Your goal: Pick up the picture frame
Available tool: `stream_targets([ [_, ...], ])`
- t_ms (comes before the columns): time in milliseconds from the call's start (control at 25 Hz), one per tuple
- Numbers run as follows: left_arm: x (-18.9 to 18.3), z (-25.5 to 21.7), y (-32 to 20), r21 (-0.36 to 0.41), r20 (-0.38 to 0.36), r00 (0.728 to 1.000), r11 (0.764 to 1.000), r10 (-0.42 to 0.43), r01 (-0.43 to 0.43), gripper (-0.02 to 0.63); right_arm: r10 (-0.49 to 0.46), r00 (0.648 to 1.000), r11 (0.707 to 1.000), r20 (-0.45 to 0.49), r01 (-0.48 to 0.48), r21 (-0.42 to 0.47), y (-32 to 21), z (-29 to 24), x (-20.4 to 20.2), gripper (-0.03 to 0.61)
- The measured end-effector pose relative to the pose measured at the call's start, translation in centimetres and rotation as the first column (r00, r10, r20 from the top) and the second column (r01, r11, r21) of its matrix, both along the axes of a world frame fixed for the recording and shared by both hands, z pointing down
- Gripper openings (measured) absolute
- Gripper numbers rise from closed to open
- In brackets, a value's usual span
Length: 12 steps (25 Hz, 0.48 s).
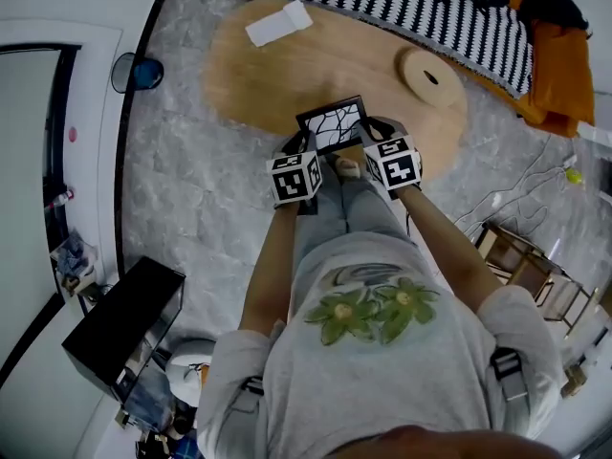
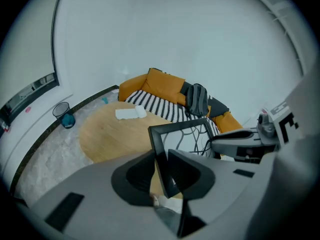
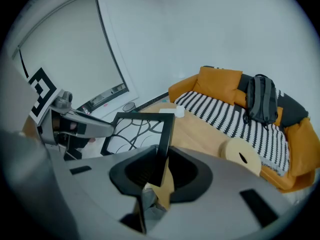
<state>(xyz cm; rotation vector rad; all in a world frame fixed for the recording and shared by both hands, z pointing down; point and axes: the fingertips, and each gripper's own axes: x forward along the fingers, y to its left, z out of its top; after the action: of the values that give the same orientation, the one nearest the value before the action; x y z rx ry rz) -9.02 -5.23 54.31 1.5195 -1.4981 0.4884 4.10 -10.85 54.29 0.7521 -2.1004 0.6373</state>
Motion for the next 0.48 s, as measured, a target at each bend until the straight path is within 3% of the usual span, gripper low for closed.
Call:
stream_targets([
  [480,-0.5,-6.5,-1.5,0.091,-0.01,1.0,0.996,0.005,-0.004,0.095,0.006,0.999,0.996,0.053,-0.011,0.087,-1.8,-6.8,-0.6,0.081],
])
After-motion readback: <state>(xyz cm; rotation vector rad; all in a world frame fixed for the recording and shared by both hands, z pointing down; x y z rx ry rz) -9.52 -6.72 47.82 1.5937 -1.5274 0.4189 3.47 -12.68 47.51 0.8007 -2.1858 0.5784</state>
